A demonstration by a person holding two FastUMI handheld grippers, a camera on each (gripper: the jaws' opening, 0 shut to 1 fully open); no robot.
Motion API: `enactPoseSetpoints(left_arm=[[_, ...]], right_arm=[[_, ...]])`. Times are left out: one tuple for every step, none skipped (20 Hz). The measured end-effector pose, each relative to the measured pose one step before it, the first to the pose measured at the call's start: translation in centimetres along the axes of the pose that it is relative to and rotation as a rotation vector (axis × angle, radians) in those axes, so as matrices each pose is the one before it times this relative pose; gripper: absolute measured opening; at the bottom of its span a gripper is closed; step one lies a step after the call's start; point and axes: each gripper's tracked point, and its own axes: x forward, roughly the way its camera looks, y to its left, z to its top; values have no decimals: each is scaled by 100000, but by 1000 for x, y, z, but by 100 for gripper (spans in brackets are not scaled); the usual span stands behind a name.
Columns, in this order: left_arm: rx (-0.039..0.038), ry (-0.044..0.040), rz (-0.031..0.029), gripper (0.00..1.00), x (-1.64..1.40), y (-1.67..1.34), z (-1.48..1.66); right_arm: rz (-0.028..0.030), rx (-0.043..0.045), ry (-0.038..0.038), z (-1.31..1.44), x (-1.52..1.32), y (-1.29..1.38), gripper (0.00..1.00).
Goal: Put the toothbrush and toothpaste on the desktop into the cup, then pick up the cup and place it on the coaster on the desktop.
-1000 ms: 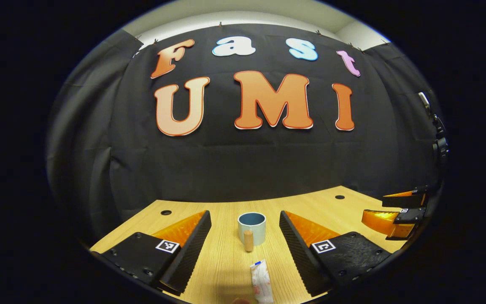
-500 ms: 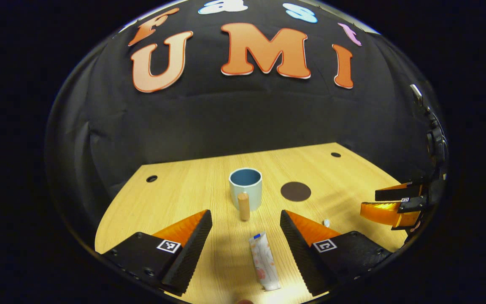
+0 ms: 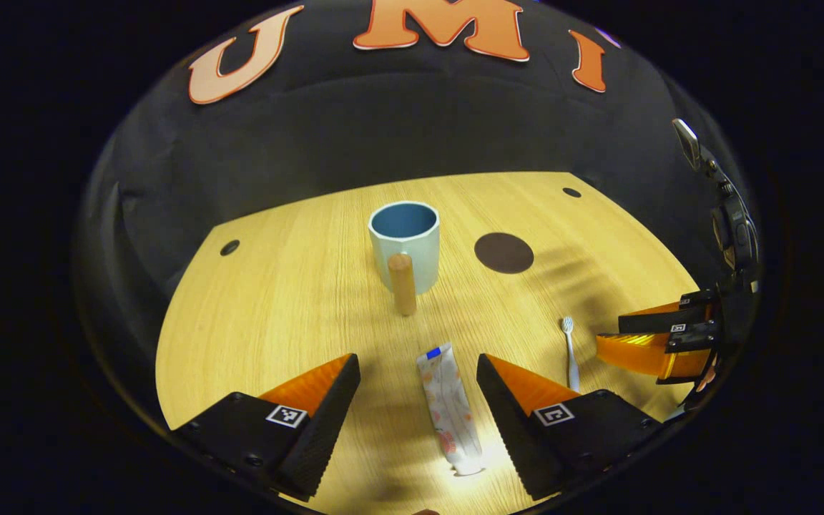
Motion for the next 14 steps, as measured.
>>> enactPoseSetpoints(left_arm=[[703,4459,-190,99,171,195,-248],[202,3843,604,99,340,-17,-398],[-734,2889,442,99,296,-76,-118],[-548,2383,-206,99,425,-139,-213],[-694,2996,-528,99,230,-105,-180],[-780,3010,-1056,99,333,-53,-817],[-667,2395,-1403,99,320,-191,-271],[-923,2248,-965,99,486,-364,-390],[-763,2327,-381,98,118,-129,-647],[-968,1687,-266,98,239,-190,-294],[-1164,1986,450,97,121,-22,-298],[-1746,2370,70,96,58,-52,-351],[-1712,1217,-1337,89,84,-351,-165],[-956,541,-389,86,330,-215,-50]], right_arm=[[-1149,323,2289,-500,648,-145,64],[-710,-509,2430,-457,629,101,64],[96,-792,2152,-536,422,329,63],[640,-598,2211,-427,481,507,62],[750,-143,1481,-210,363,537,61],[166,-47,1008,-191,440,329,61],[272,308,785,92,301,203,59],[-194,375,1248,-247,274,-80,56],[-667,608,1271,-184,220,-192,47],[-513,164,-307,116,38,-172,49],[-903,-284,605,101,112,-290,43],[-921,-36,-335,90,4,-219,40],[-485,-218,238,89,182,-132,32],[172,642,-636,274,173,10,26]])
